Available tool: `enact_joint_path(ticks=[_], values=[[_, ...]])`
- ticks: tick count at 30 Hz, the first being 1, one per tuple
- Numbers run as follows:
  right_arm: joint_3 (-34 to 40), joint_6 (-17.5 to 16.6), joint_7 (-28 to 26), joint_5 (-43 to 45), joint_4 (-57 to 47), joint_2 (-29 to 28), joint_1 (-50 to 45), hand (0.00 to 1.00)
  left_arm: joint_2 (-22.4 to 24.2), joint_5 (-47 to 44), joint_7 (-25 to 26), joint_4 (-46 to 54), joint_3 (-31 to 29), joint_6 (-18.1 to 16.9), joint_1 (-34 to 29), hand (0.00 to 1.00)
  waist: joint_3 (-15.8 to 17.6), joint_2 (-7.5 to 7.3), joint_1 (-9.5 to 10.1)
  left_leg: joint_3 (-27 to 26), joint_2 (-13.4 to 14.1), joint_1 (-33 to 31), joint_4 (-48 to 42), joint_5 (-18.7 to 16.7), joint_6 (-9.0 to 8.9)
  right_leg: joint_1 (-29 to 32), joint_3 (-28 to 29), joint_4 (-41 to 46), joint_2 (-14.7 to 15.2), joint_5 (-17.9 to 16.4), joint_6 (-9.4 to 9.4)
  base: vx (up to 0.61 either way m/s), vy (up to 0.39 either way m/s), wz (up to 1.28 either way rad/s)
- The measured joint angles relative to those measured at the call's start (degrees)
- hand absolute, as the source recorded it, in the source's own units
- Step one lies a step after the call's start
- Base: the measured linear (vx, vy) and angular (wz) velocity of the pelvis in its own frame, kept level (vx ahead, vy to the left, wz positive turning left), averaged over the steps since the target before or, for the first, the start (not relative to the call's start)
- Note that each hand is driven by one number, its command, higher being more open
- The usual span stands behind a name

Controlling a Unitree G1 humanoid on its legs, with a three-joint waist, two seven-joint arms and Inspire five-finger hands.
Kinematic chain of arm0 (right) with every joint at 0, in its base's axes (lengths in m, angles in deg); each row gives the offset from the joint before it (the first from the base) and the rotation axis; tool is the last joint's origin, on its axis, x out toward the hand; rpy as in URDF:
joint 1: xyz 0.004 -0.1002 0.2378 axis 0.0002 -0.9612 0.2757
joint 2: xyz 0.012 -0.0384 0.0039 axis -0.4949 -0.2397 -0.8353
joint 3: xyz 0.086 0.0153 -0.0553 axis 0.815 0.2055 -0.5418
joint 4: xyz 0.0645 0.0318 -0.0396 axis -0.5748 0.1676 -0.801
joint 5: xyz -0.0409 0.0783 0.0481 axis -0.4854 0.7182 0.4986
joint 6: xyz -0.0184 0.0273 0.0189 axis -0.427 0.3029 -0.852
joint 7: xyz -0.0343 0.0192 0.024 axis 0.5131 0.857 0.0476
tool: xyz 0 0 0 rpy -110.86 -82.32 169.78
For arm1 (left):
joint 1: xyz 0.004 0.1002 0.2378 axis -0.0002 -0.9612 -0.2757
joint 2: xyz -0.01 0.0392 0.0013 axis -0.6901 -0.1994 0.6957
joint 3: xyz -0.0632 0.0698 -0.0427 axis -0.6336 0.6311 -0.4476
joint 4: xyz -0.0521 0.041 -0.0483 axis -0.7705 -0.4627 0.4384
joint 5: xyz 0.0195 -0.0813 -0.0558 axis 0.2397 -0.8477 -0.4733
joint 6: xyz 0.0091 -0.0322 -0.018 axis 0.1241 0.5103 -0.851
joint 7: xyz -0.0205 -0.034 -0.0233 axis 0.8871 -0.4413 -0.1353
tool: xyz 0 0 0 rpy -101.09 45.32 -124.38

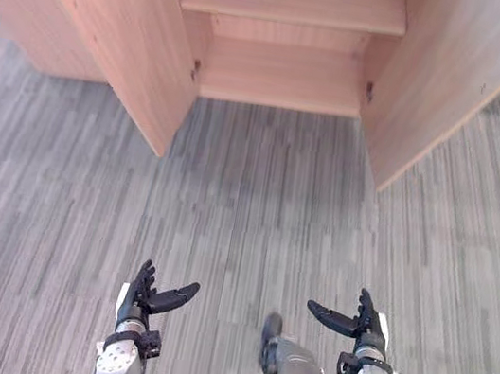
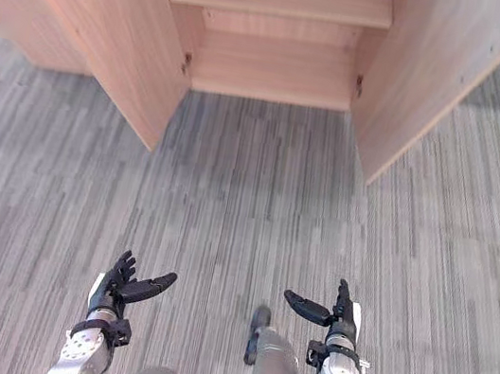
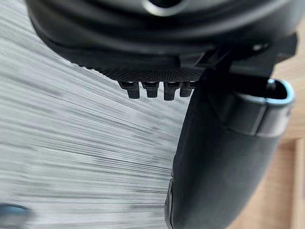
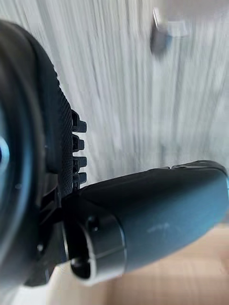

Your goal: Walk over to the cabinet, pick up the folder, carry it to the office cabinet, place the folder inside the office cabinet, then close the office cabinet door

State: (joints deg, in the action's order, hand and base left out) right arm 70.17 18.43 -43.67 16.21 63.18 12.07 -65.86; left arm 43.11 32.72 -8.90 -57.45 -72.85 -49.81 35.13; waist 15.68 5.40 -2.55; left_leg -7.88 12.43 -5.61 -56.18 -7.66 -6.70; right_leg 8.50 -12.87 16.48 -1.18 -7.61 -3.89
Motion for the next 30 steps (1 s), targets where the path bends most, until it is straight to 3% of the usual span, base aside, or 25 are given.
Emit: enact_joint_path(ticks=[1, 3, 4, 6, 7, 9, 10, 11, 12, 13, 14, 15, 16, 17, 18, 19, 22, 23, 24, 25, 26, 27, 28, 30], values=[[-0.1, -0.1, 0.0, 0.0, -2.3, -0.9, -0.4, 1.0, 0.1, 0.0, -0.1, 0.1, -0.1, 0.0, 0.0, 1.0, 0.3, -0.41, 0.97, -2.9, 2.7, -4.8, -7.2, -1.4, 1.55, -4.5, 0.9, -3.5, -1.0, -0.2, -0.24, 0.48, -0.128, -0.26], [-0.1, -0.1, 0.1, 0.1, -4.5, -2.0, -0.4, 1.0, 0.3, 0.0, -0.1, 0.1, -0.1, 0.0, 0.0, 1.0, 0.4, -0.53, 2.21, -6.5, 4.8, -10.2, -9.3, -3.6, 2.94, -9.2, 2.6, -7.7, -1.6, -0.5, -0.36, 0.36, -0.061, -0.36], [-0.1, -0.2, 0.0, 0.3, -5.0, -2.3, -0.1, 1.0, 0.7, 0.0, -0.1, 0.1, -0.2, 0.1, -0.3, 1.0, 0.7, -1.57, 3.38, -8.9, 4.8, -13.9, -6.1, -5.2, 4.09, -12.0, 4.0, -10.4, -1.6, -0.7, -0.44, 0.53, 0.012, -0.63], [-0.2, -0.3, 0.0, 0.3, -3.6, -2.2, 2.0, 1.0, 0.5, 0.0, -0.2, 0.0, -0.1, 0.2, -0.7, 1.0, 1.0, -2.62, 4.73, -10.1, 1.5, -17.7, 6.8, -5.8, 5.03, -15.0, 6.5, -12.1, 0.2, -2.0, 0.62, 0.55, 0.075, -0.67], [-0.1, -0.3, 0.2, 0.6, -2.4, -2.0, 2.6, 1.0, 0.4, 0.0, -0.2, 0.0, -0.1, 0.3, -1.2, 1.0, 1.4, -3.9, 5.12, -8.3, -2.8, -19.7, 21.7, -3.8, 4.14, -17.1, 8.0, -13.0, 2.3, -3.6, 1.83, 0.52, 0.143, -0.53], [0.1, -0.3, 0.7, 0.6, -1.0, -1.1, 2.7, 1.0, 0.5, 0.0, -0.2, 0.0, 0.0, 0.5, -1.5, 1.0, 0.9, -3.76, 5.96, -5.3, -5.8, -20.3, 38.7, 2.0, 2.88, -19.3, 9.2, -14.6, 3.0, -4.8, 3.44, 0.57, 0.189, -0.54], [0.1, -0.2, 1.0, 0.6, 1.4, -0.8, 3.1, 1.0, -0.1, 0.0, 0.0, -0.3, -0.1, 0.7, -1.1, 1.0, 0.7, -4.18, 6.5, -3.3, -7.2, -20.0, 40.6, 11.6, 5.0, -21.3, 10.4, -15.4, 3.6, -5.8, 5.09, 0.64, 0.248, -0.23], [0.4, 0.1, 1.3, 0.6, 3.4, -1.5, 3.3, 1.0, -1.2, 0.0, 0.0, -1.0, -0.3, 1.1, 0.2, 1.0, -0.2, -6.45, 5.62, -2.8, -9.7, -20.2, 39.7, 13.0, 9.6, -21.3, 9.8, -14.3, 6.5, -5.9, 5.98, 0.65, 0.266, 0.0], [0.9, 0.1, 1.1, 0.6, 3.7, -1.6, 3.2, 1.0, -1.3, 0.1, 0.1, -0.8, -0.3, 1.1, 0.8, 1.0, -0.4, -6.83, 5.43, -2.8, -10.5, -20.5, 38.6, 11.4, 10.58, -20.7, 9.8, -12.4, 7.3, -5.7, 6.44, 0.67, 0.277, 0.39], [1.9, 0.2, 1.1, 0.6, 4.0, -2.0, 2.2, 1.0, -1.2, 0.1, 0.0, -0.2, -0.3, 1.1, 1.3, 1.0, -0.5, -7.17, 4.9, -3.0, -11.4, -19.9, 35.0, 7.2, 11.1, -19.8, 10.9, -6.1, 8.2, -5.1, 7.33, 0.67, 0.278, 0.06], [2.3, 0.2, 1.1, 0.6, 4.8, -2.4, 2.2, 1.0, -1.4, 0.1, 0.0, -0.3, -0.3, 1.1, 1.1, 1.0, -0.6, -7.3, 4.63, -3.7, -11.8, -16.8, 33.2, 3.1, 11.23, -15.9, 12.7, 6.9, 8.8, -4.0, 9.19, 0.66, 0.269, -0.09], [2.3, 0.2, 1.0, 0.6, 5.1, -2.6, 2.3, 1.0, -1.7, 0.1, 0.0, -0.6, -0.3, 1.1, 1.0, 1.0, -0.6, -7.31, 4.4, -3.9, -12.1, -14.6, 33.3, 1.6, 11.47, -13.2, 13.2, 14.9, 9.4, -1.6, 12.21, 0.75, 0.278, -0.24], [2.1, 0.2, 0.8, 0.6, 5.4, -3.3, 2.3, 1.0, -2.5, 0.1, 0.0, -0.9, -0.2, 1.1, 0.9, 1.0, -0.5, -7.26, 3.48, -4.1, -12.7, -9.7, 34.2, -0.7, 11.86, -7.6, 14.1, 30.7, 10.4, 2.3, 15.75, 0.6, 0.206, -0.09], [1.8, 0.2, 0.7, 0.7, 5.6, -3.7, 2.4, 1.0, -2.9, 0.1, 0.0, -1.0, -0.1, 1.2, 0.8, 1.0, -0.5, -7.26, 3.11, -4.2, -12.8, -7.2, 34.8, -1.4, 12.03, -5.1, 14.1, 36.9, 10.8, 1.9, 15.02, 0.69, 0.204, -0.14], [0.4, 0.2, 0.3, 0.8, 5.6, -4.1, 2.2, 1.0, -3.3, 0.1, 0.1, -0.9, 0.0, 1.1, 0.8, 1.0, -0.6, -7.29, 2.86, -4.7, -12.9, -1.9, 37.4, -2.4, 12.14, 0.0, 12.7, 44.8, 11.4, -0.4, 11.11, 0.55, 0.108, -0.21], [-0.9, 0.0, -0.3, 0.9, 5.3, -4.7, 2.2, 1.0, -4.2, 0.1, 0.1, -0.5, -0.1, 0.8, 0.8, 1.0, -0.6, -7.2, 2.7, -4.8, -12.7, 4.0, 41.8, -3.2, 11.64, 5.5, 10.0, 46.4, 11.3, -2.6, 7.61, 0.52, 0.083, -0.23], [-1.3, -0.1, -0.6, 1.0, 4.6, -5.7, 2.3, 1.0, -4.8, 0.1, 0.1, -0.3, -0.1, 0.6, 0.9, 1.0, -0.6, -7.05, 2.01, -4.8, -11.8, 10.0, 45.0, -5.6, 10.38, 12.4, 4.6, 38.0, 10.7, -5.6, 6.8, 0.45, -0.018, -0.06], [-1.4, -0.1, -0.8, 1.0, 4.7, -5.6, 2.3, 1.0, -4.8, 0.1, 0.1, -0.7, -0.1, 0.6, 1.0, 1.0, -0.4, -6.75, 1.57, -4.5, -11.2, 11.7, 45.5, -6.3, 10.03, 13.5, 2.9, 30.2, 9.9, -5.7, 6.78, 0.52, -0.111, 0.23], [-1.3, -0.1, -0.7, 1.0, 4.7, -5.5, 2.0, 1.0, -4.8, 0.1, 0.1, -1.4, -0.1, 0.6, 1.4, 1.0, -0.5, -6.89, 0.92, -3.7, -10.7, 13.4, 46.3, -6.7, 9.42, 14.0, 1.7, 17.2, 8.4, -4.1, 6.81, 0.66, -0.169, 0.47], [-1.2, 0.0, -0.6, 1.0, 4.7, -5.4, 1.4, 1.0, -5.0, 0.1, 0.1, -1.9, -0.1, 0.6, 1.4, 1.0, -0.9, -7.51, 0.16, -2.8, -10.6, 14.9, 46.7, -7.8, 7.53, 13.2, 2.8, 2.5, 6.1, 2.4, 6.05, 0.57, -0.163, 0.52], [-1.1, 0.0, -0.5, 1.0, 4.7, -5.3, 0.9, 1.0, -4.9, 0.1, 0.0, -2.3, -0.1, 0.6, 1.4, 1.0, -1.0, -7.71, 0.03, -2.1, -10.5, 15.8, 46.7, -8.8, 5.95, 12.7, 3.9, -1.0, 5.3, 9.8, 4.93, 0.6, -0.172, 0.47], [-1.0, 0.0, -0.4, 1.0, 5.4, -4.0, 0.5, 1.0, -3.7, 0.1, 0.0, -3.9, -0.1, 0.9, 2.1, 1.0, -1.0, -6.05, 0.03, -1.0, -9.1, 17.0, 46.0, -10.1, 4.56, 11.8, 4.0, -0.6, 4.0, 13.1, 2.55, 0.48, -0.123, 0.21], [-1.0, 0.5, -0.4, 1.0, 5.9, -3.5, 1.1, 1.0, -3.0, 0.2, 0.0, -4.4, 0.0, 1.1, 2.2, 1.0, -1.6, -5.01, 0.32, -0.4, -7.3, 15.6, 42.3, -9.5, 3.09, 11.6, 3.2, 1.1, 3.2, 10.5, 1.6, 0.69, -0.215, 0.21], [-0.4, 0.6, -0.4, 1.0, 4.8, -3.6, 0.3, 1.0, -1.7, 0.5, -0.1, -4.2, -0.1, 1.2, 2.3, 1.0, -1.4, -4.6, 0.09, -0.2, -5.5, 12.0, 29.3, -6.9, 1.76, 8.4, 1.8, 2.8, 3.0, 6.3, 1.11, 0.6, -0.222, 0.29]])
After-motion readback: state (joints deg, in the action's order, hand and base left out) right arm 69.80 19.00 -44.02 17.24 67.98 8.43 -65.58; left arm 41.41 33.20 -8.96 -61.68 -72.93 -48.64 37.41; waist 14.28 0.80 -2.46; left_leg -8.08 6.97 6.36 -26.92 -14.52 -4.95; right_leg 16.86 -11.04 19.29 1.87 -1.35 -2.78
